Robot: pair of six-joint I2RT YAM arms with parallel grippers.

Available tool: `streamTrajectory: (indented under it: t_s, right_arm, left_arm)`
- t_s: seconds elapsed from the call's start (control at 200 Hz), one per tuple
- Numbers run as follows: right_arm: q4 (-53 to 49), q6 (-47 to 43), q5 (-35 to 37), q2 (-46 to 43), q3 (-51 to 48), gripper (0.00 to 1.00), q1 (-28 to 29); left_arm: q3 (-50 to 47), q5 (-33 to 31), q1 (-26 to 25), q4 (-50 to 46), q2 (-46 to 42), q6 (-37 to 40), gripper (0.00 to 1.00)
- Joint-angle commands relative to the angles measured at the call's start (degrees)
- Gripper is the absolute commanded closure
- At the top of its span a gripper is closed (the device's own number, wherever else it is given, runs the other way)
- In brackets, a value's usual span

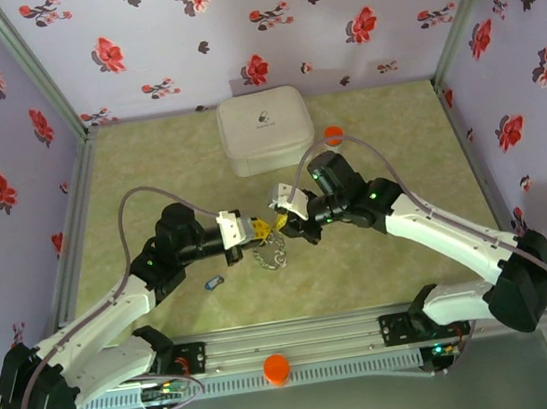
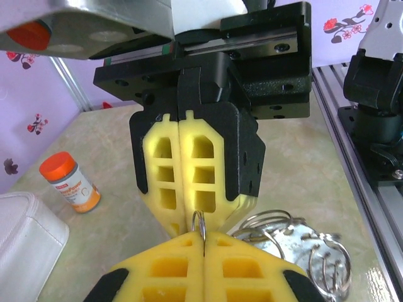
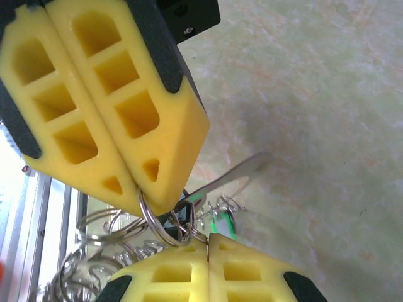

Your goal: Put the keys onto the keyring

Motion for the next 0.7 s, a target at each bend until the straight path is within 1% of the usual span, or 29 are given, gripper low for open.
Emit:
streamTrajectory:
  t_s: [0.0, 0.09, 0.245, 0.3, 0.505, 0.695]
  right_arm:
    - [2.2, 1.9, 0.7, -0.1, -0.2, 0.90, -0.5]
    - [3.2, 2.4, -0.1, -0.7, -0.8, 0.87, -0.9]
    - [5.9, 2.5, -1.0, -3.8, -3.4, 0.75, -2.1]
    - [7.0, 1.0, -1.3, -5.7, -4.9, 0.73, -2.1]
    - [12.7, -0.3, -4.9, -10.3, -9.0, 0.72, -2.1]
    - [13.4, -0.4, -6.6, -9.9, -8.8, 0.72, -2.1]
  left_arm:
    - [0.0, 3.7, -0.3, 7.4, -0.8, -1.9, 1.00]
    - [-0.3, 3.7, -0.3, 8.1, -0.9, -2.4, 1.00]
    - [-1.3, 3.2, -0.3, 8.2, -0.9, -1.7, 1.00]
    - [-1.5, 3.2, -0.2, 8.3, -0.9, -1.8, 1.00]
    - [-2.1, 3.2, -0.2, 9.7, -0.7, -2.6, 1.00]
    - [-2.0, 3.3, -0.2, 10.0, -0.2, -2.9, 1.00]
